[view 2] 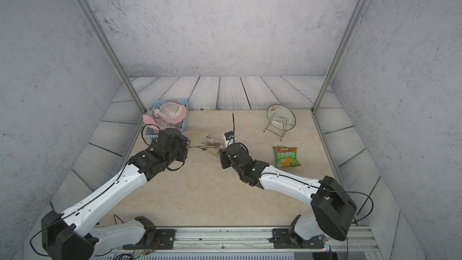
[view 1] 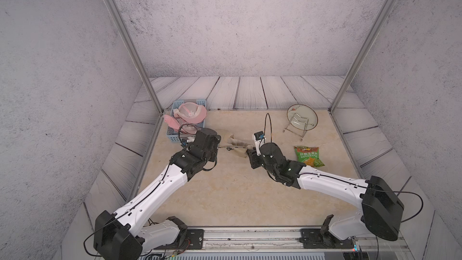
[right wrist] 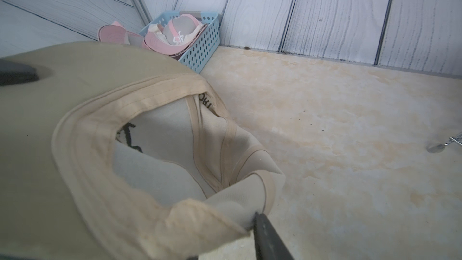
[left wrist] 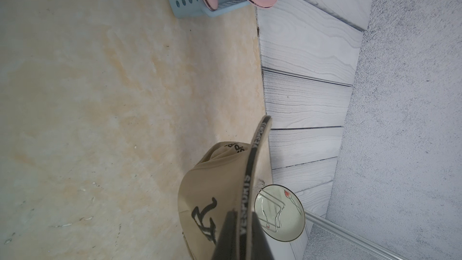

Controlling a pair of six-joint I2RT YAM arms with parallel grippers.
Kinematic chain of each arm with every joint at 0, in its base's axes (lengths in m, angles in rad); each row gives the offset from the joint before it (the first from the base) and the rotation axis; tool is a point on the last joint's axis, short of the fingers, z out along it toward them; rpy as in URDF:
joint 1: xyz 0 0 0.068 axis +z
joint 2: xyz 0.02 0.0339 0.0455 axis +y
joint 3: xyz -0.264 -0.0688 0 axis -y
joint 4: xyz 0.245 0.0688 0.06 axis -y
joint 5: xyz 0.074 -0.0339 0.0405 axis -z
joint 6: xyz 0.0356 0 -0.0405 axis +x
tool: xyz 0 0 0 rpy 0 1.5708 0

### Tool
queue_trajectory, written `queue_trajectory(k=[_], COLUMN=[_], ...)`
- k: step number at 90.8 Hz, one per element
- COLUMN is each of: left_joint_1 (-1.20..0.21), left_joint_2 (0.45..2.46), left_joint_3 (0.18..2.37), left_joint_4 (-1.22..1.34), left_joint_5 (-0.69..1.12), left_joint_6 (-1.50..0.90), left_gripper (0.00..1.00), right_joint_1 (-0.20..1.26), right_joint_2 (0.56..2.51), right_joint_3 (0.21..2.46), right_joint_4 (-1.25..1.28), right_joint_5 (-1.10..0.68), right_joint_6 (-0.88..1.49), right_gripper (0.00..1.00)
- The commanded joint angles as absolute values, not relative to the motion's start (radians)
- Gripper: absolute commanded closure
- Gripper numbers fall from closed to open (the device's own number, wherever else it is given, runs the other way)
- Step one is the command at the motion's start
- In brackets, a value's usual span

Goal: Turn the baseball cap inside out
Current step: Turn over the baseball cap.

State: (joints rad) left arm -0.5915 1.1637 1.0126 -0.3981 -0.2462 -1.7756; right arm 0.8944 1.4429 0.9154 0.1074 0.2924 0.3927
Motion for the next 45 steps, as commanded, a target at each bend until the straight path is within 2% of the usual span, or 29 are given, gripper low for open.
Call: queue_trajectory(k=[1,5,10,25,45], left_joint_1=[-0.604,-0.605,-0.604,-0.604,-0.583], left_joint_2=[1.152,1.151,1.147,1.136,1.188], left_joint_3=[1.002,1.002,1.0,1.0,1.053], left_joint_4=[-0.37,-0.379,-0.382,-0.397,-0.408], left_joint_5=[-0.237,-0.236,-0.239,-0.259,-0.233], left_joint_6=[-1.787,-1.792,-1.791,-1.764,-1.621], left_gripper=[1.0,1.0,1.0,1.0,1.0], right_joint_1=[0.895,0.894,0.894,0.89,0.848], right_joint_2=[1.482,1.493,1.506,1.507,1.445], right_joint_3=[0.941,0.946,0.951,0.918,0.823], right_joint_4=[0.072,0.066,0.062,0.111,0.173], right_joint_5=[0.364,0.374,0.388,0.341,0.049], right_joint_6=[0.416,0.415,0.407,0.336,0.205], right_gripper=[0.6,0.62,0.69,0.99,1.0])
